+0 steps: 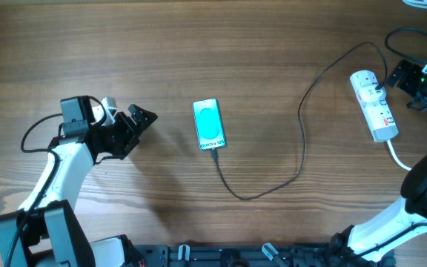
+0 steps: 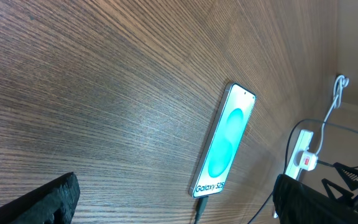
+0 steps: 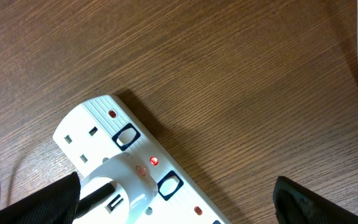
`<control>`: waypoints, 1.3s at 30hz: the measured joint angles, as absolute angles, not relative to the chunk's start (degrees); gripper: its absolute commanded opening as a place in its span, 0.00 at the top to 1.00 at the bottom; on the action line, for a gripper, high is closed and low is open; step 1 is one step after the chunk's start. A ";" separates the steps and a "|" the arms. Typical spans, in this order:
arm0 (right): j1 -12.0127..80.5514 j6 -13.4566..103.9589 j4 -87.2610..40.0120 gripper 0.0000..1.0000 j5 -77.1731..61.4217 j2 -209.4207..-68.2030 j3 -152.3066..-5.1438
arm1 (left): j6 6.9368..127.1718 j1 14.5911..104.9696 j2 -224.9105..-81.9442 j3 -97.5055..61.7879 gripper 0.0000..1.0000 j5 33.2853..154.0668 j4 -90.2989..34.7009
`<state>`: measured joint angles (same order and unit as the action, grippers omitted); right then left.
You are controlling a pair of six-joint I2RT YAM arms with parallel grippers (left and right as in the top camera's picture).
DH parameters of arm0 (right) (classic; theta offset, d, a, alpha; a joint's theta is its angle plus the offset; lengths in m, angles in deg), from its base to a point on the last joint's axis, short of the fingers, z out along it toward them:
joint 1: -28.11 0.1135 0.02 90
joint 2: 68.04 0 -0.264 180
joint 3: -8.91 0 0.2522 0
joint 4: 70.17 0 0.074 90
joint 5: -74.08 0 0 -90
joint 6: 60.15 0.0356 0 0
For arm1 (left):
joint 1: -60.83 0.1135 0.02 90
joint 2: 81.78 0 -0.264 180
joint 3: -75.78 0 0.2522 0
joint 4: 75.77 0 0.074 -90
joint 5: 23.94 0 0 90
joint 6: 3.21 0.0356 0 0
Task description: Plug charger to phone and switch on socket
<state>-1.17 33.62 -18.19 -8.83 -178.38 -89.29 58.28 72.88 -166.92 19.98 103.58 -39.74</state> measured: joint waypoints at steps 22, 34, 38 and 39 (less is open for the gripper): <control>-1.17 33.60 -18.19 0.00 -8.83 -178.38 -89.29 | 58.28 72.88 -166.92 19.98 0.00 103.58 -39.72; -1.17 33.60 -18.19 0.00 -8.83 -178.38 -89.29 | 58.28 72.88 -166.92 19.98 0.00 103.58 -39.72; -1.17 33.60 -18.19 0.01 -8.83 -178.38 -89.29 | 58.28 72.88 -166.92 19.98 0.00 103.58 -39.72; -1.17 33.60 -18.19 0.00 -8.83 -178.38 -89.29 | 58.28 72.88 -166.92 19.98 0.00 103.58 -39.72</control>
